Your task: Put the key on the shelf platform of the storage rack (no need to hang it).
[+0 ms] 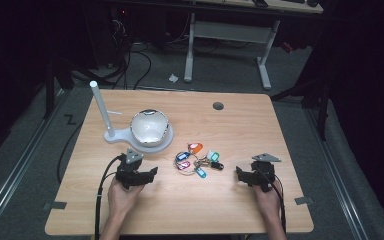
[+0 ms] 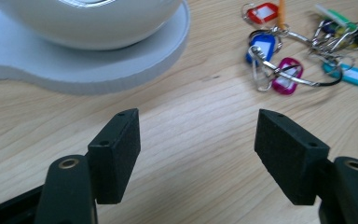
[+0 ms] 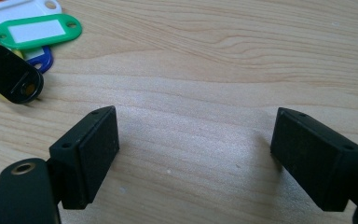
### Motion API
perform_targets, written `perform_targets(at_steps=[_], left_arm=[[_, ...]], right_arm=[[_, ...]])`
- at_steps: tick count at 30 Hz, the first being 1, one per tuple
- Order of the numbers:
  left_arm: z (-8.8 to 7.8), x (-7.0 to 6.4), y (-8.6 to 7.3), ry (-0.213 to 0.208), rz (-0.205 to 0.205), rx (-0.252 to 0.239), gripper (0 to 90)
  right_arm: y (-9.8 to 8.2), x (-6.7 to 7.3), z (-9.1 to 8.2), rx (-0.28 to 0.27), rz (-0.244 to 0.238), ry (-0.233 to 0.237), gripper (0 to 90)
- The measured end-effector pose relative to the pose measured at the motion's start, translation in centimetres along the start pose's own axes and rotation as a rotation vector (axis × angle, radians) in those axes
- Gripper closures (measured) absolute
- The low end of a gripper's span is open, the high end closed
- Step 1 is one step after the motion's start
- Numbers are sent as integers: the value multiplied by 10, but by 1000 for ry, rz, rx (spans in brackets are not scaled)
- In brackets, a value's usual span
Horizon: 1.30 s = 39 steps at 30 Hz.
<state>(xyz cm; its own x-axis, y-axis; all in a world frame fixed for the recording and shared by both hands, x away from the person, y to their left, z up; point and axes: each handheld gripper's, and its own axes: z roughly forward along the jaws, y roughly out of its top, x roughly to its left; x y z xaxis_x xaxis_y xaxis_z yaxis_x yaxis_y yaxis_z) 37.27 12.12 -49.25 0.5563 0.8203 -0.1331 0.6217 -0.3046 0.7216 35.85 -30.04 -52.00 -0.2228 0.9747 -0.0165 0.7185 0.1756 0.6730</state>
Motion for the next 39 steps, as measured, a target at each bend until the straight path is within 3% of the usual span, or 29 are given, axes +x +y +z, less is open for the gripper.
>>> perform_targets(at_steps=[10,13,21,28,34,39], left_arm=[[13,-19,17,-40,61,36,317],[17,-22,22,-63,48,27,315],[29,-35,37,-74,107,46,316],[44,-42,50,-81,109,55,317],[63,-46,57,-57,118,85,324],[73,-48,56,-24,132,80,366]], right_arm=[[0,0,0,0,0,0,154],[0,0,0,0,0,0,154],[0,0,0,0,0,0,153],[0,0,0,0,0,0,154],[0,0,0,-1,0,0,153],[0,0,0,0,1,0,154]])
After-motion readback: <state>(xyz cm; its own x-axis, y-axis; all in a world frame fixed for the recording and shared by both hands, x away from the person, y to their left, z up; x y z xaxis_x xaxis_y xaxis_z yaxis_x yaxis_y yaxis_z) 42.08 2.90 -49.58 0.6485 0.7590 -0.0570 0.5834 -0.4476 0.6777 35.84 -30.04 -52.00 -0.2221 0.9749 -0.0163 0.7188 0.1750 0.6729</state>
